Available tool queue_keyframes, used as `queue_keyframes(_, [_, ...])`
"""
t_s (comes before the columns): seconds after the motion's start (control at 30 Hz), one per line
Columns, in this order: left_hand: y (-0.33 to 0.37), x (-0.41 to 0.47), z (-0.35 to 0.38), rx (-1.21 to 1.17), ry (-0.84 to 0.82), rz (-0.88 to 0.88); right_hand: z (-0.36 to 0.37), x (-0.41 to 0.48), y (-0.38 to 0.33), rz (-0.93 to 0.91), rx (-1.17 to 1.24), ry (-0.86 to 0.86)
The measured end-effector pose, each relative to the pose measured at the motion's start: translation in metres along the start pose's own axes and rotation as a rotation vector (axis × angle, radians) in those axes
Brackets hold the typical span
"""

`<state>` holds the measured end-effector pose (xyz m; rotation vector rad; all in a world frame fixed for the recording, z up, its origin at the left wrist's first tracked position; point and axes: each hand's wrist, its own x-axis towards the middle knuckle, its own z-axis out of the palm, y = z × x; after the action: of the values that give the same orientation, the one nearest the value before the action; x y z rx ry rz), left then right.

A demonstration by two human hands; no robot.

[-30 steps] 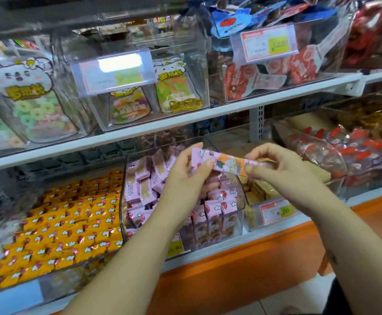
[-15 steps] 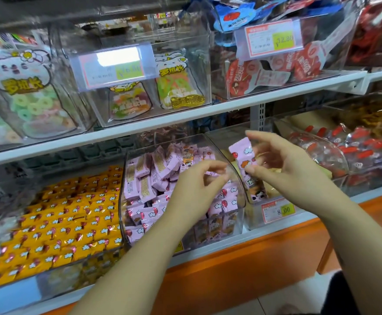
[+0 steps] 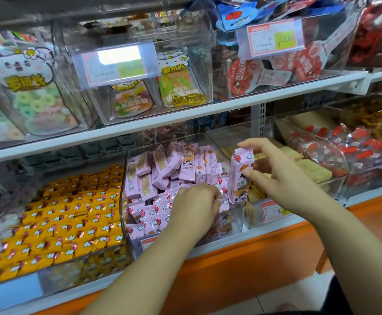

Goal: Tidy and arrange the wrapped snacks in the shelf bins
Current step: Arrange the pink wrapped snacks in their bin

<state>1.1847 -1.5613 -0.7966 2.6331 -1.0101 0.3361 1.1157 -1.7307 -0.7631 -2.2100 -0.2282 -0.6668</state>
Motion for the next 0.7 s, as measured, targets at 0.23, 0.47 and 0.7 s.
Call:
queue_keyframes(0.23, [-0.0013,-0.0026,0.0018,-0.024,0.0,-0.026,0.0016,-0.0002,-0.0009,-0.014,0.029,0.003])
queue_keyframes(0.47, [-0.0012,-0.0036,0.0009,-0.018,-0.007,-0.02,-0.001,-0.0008,0.0035,-0.029,0.023,0.061])
queue_keyframes(0.7, [-0.0007,-0.0042,-0.0002,-0.015,-0.012,-0.024,0.0076,-0.0008,0.0024,-0.036,-0.037,-0.004])
